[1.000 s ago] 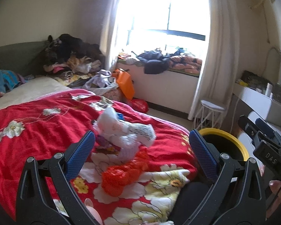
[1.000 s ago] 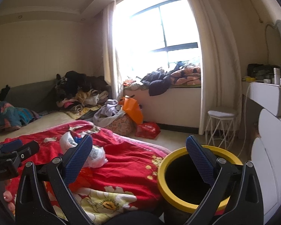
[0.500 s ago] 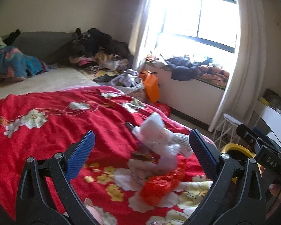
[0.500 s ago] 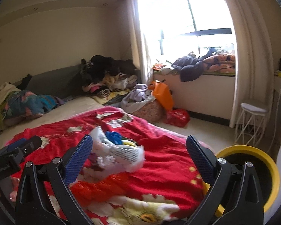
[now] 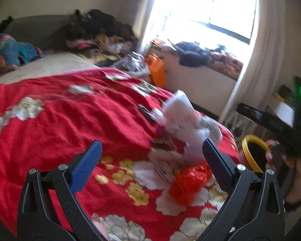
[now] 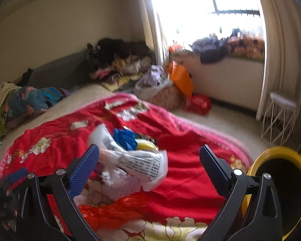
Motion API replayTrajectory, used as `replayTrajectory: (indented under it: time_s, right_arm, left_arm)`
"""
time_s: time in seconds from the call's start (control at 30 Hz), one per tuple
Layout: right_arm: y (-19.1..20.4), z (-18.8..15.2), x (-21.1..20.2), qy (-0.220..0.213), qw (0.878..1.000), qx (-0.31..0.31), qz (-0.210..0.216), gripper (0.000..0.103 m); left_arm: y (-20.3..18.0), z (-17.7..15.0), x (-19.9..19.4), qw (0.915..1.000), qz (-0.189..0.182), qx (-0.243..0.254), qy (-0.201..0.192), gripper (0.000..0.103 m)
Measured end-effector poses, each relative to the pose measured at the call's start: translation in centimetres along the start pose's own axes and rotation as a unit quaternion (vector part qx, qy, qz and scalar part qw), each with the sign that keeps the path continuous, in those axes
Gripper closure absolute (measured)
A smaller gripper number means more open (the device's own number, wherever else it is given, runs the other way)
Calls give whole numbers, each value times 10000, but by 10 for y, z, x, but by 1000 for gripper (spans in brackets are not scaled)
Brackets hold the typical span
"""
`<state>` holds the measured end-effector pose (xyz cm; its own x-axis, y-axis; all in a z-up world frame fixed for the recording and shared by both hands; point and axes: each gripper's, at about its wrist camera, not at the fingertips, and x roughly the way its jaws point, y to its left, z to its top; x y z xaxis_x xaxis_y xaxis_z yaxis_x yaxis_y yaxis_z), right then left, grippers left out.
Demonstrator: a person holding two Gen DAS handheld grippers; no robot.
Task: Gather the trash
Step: 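Grasp the red plastic bag with the left tool while the right grasps the white printed bag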
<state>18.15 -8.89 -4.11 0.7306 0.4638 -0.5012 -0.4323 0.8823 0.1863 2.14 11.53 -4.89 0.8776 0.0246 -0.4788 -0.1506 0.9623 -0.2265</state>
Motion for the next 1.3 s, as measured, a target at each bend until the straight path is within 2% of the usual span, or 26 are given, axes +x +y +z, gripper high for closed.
replayTrajectory:
  time_s: [0.1, 0.23, 0.4, 0.57, 0.73, 0.83, 0.97, 1.03, 1.17, 1.2, 1.3]
  right_arm:
    - [-12, -1, 24, 356, 9991, 168, 141, 6]
    - [-19, -6, 50, 733, 9961, 271, 415, 6]
    - [-16, -8, 67, 947, 9929, 62, 712, 6]
    - [-11, -10, 77, 1150, 9877, -151, 1053, 6]
    - [-9, -15, 80, 1273, 9834, -207, 1277, 7]
    - [-10, -15, 82, 1305, 9816, -115, 1386, 15]
    - [-18, -12, 83, 1267, 9801, 149, 1522, 21]
    - [-18, -11, 85, 1318, 9799, 100, 1492, 34]
    - [-17, -11, 83, 1388, 9791, -43, 1485, 46]
    - [-17, -11, 81, 1368, 9799, -92, 1448, 58]
    - [-16, -13, 76, 1271, 9813, -144, 1442, 65]
  left_arm:
    - [-11, -12, 15, 9991, -219, 166, 327, 11]
    - [-24, -25, 28, 9965, -504, 361, 565, 11]
    - [-36, -35, 43, 9921, -758, 541, 841, 13]
    - [-41, -42, 55, 9890, -852, 553, 1080, 22]
    - [-43, -48, 63, 9860, -942, 516, 1275, 41]
    - [-44, -50, 66, 9842, -1000, 517, 1370, 52]
    - [-47, -52, 65, 9829, -1046, 541, 1416, 61]
    - [-47, -51, 66, 9824, -1075, 554, 1421, 64]
    - [-52, -51, 66, 9810, -1129, 637, 1443, 69]
    - [-54, -51, 66, 9807, -1136, 661, 1446, 71]
    - [-58, -50, 64, 9800, -1166, 752, 1429, 74]
